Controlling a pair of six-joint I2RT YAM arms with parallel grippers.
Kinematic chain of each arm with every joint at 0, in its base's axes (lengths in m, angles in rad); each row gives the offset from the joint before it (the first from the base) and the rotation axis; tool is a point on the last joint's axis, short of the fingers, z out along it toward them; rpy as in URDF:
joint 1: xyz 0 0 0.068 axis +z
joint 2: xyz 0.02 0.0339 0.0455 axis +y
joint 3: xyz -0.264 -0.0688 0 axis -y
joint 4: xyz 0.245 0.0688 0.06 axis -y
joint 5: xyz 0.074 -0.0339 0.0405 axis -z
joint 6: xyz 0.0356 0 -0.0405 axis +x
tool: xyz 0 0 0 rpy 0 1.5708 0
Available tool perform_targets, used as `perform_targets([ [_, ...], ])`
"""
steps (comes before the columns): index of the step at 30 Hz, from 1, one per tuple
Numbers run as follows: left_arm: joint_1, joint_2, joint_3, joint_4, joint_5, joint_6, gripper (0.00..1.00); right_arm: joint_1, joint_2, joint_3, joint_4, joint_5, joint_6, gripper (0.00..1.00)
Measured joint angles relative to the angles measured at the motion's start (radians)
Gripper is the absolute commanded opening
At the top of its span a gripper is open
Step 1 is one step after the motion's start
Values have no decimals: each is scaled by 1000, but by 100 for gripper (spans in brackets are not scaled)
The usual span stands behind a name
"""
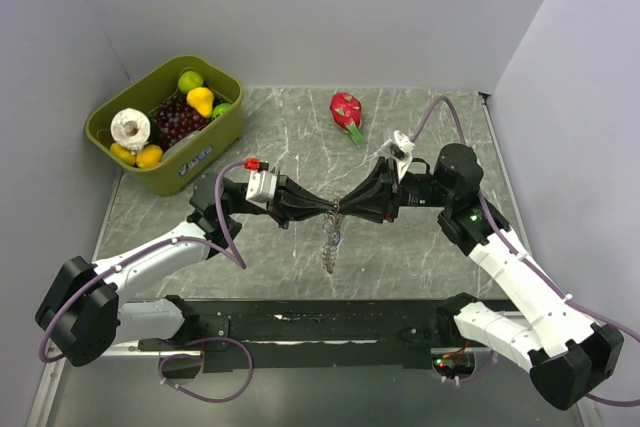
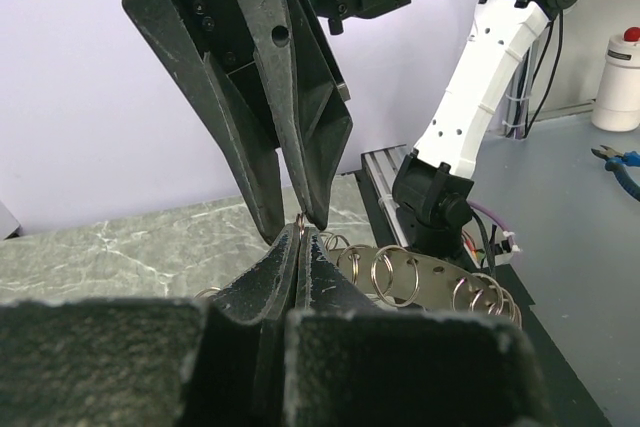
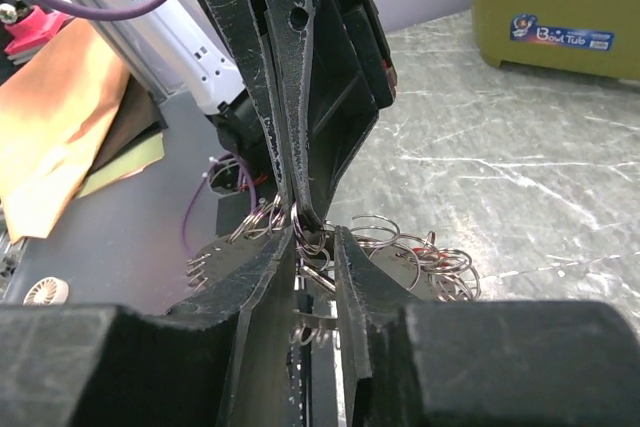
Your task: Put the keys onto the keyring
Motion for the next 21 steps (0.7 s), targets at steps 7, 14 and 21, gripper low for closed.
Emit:
perform_targets([
  [7, 0, 13, 5, 7, 8, -8, 1, 0, 8, 0, 0, -13, 0, 19],
  [14, 1, 20, 10, 2, 13, -27, 1, 0, 19, 0, 0, -30, -14, 0],
  [21, 2, 20, 11, -18, 15, -29, 1, 0, 20, 0, -14, -30, -31, 0],
])
